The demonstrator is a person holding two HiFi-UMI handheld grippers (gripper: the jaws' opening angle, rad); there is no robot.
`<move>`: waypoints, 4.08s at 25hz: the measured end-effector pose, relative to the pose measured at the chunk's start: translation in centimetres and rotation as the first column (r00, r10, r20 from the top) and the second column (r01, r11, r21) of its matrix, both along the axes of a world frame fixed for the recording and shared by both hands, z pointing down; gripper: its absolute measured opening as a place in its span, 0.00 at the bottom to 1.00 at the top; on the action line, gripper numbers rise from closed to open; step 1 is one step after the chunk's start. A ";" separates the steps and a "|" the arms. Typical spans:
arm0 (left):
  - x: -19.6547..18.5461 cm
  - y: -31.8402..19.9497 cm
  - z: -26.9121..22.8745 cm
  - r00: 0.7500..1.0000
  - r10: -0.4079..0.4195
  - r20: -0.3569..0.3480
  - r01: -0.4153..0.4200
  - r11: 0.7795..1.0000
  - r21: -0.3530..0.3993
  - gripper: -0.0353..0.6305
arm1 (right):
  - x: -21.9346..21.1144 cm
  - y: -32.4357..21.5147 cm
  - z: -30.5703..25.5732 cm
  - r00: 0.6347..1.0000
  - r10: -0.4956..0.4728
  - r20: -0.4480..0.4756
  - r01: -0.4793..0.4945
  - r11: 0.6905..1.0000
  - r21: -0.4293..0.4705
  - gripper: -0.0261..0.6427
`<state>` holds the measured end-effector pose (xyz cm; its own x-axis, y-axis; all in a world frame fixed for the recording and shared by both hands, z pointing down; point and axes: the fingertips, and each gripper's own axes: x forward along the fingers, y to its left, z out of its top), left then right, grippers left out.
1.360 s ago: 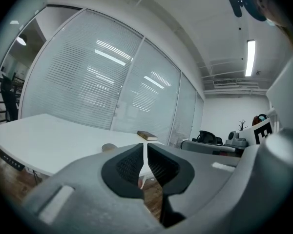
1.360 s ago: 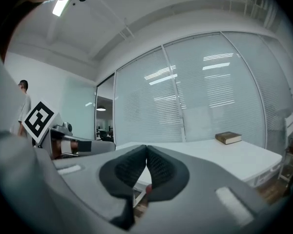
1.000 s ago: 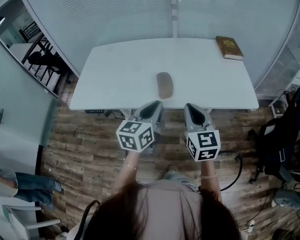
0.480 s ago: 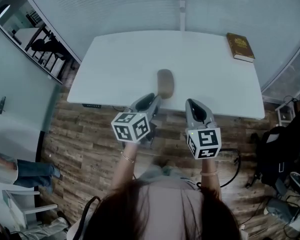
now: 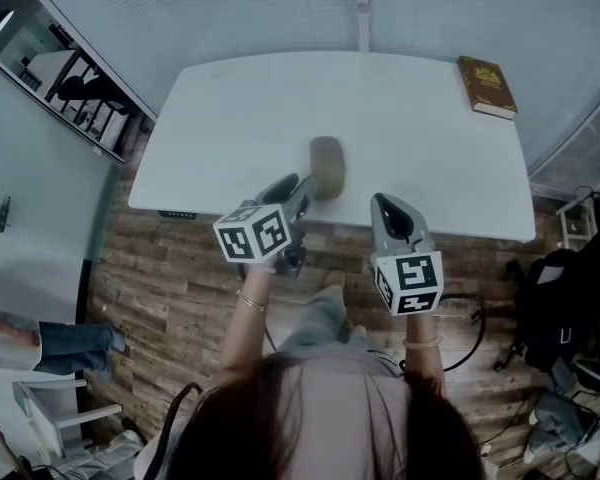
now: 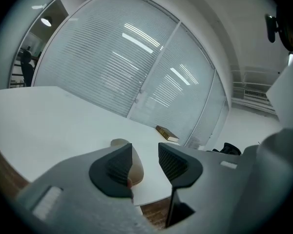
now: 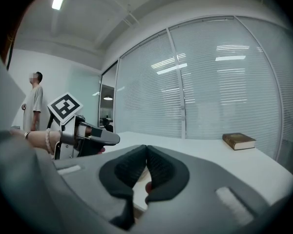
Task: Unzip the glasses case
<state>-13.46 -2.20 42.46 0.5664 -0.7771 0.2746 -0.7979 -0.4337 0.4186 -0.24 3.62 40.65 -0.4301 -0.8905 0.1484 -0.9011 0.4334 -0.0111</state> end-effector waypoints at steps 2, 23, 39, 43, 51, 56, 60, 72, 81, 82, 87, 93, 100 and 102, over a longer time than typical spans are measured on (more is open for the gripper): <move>0.1 -0.8 0.5 1.000 0.002 -0.008 -0.002 1.000 -0.017 0.31 | 0.2 -0.7 0.1 1.000 0.004 -0.002 -0.004 1.000 -0.002 0.04; 1.1 -8.2 7.9 0.997 0.042 -0.069 -0.060 0.957 -0.283 0.45 | 0.7 -8.0 1.0 0.997 0.018 -0.075 -0.020 1.000 -0.024 0.04; 3.6 -10.0 10.3 0.986 0.140 -0.090 -0.164 0.901 -0.401 0.57 | 1.4 -10.9 1.3 0.994 0.051 -0.096 -0.054 0.998 -0.028 0.04; 4.5 -10.3 10.4 0.978 0.173 -0.118 -0.206 0.885 -0.417 0.57 | 1.1 -11.7 1.4 0.994 0.048 -0.094 -0.051 0.998 -0.034 0.04; 6.4 -10.3 10.3 0.960 0.240 -0.144 -0.279 0.862 -0.424 0.57 | 0.6 -12.4 1.4 0.993 0.054 -0.108 -0.058 0.998 -0.032 0.04; 8.2 -10.2 10.6 0.938 0.294 -0.185 -0.347 0.828 -0.441 0.57 | 0.5 -13.2 1.5 0.992 0.063 -0.105 -0.068 0.997 -0.047 0.04; 9.1 -10.1 10.4 0.933 0.326 -0.155 -0.361 0.825 -0.434 0.56 | 0.7 -13.7 1.5 0.992 0.073 -0.099 -0.079 0.995 -0.055 0.04; 9.8 -11.5 9.5 0.899 0.416 -0.140 -0.436 0.812 -0.388 0.51 | 1.1 -17.0 1.1 0.992 0.080 -0.094 -0.084 0.996 -0.036 0.04; 10.3 -13.2 6.6 0.867 0.495 -0.064 -0.491 0.824 -0.283 0.51 | 0.6 -18.7 -0.4 0.995 0.017 -0.093 -0.015 1.000 0.019 0.04; 10.4 -13.4 6.2 0.864 0.501 -0.045 -0.495 0.828 -0.264 0.51 | 0.9 -18.9 -0.6 0.997 0.008 -0.077 -0.006 1.000 0.019 0.04; 11.2 -14.4 3.5 0.860 0.510 0.011 -0.500 0.847 -0.184 0.51 | 1.6 -19.6 -2.4 0.994 -0.100 0.049 0.098 0.995 0.029 0.04; 11.7 -15.7 0.6 0.866 0.498 0.035 -0.493 0.864 -0.102 0.51 | 2.1 -21.0 -3.8 0.972 -0.219 0.087 0.216 0.976 0.041 0.04; 11.7 -16.1 -1.3 0.859 0.505 0.087 -0.504 0.863 -0.033 0.51 | 3.3 -22.4 -5.2 0.936 -0.304 0.179 0.300 0.953 0.050 0.04; 11.8 -16.2 -1.8 0.849 0.521 0.093 -0.522 0.853 -0.015 0.51 | 3.6 -22.7 -5.5 0.922 -0.333 0.196 0.329 0.943 0.054 0.05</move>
<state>-1.61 -18.40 40.69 0.8623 -0.3778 0.3372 -0.4872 -0.8004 0.3492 3.35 -19.07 35.14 -0.7194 -0.6945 0.0128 -0.6866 0.7083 -0.1640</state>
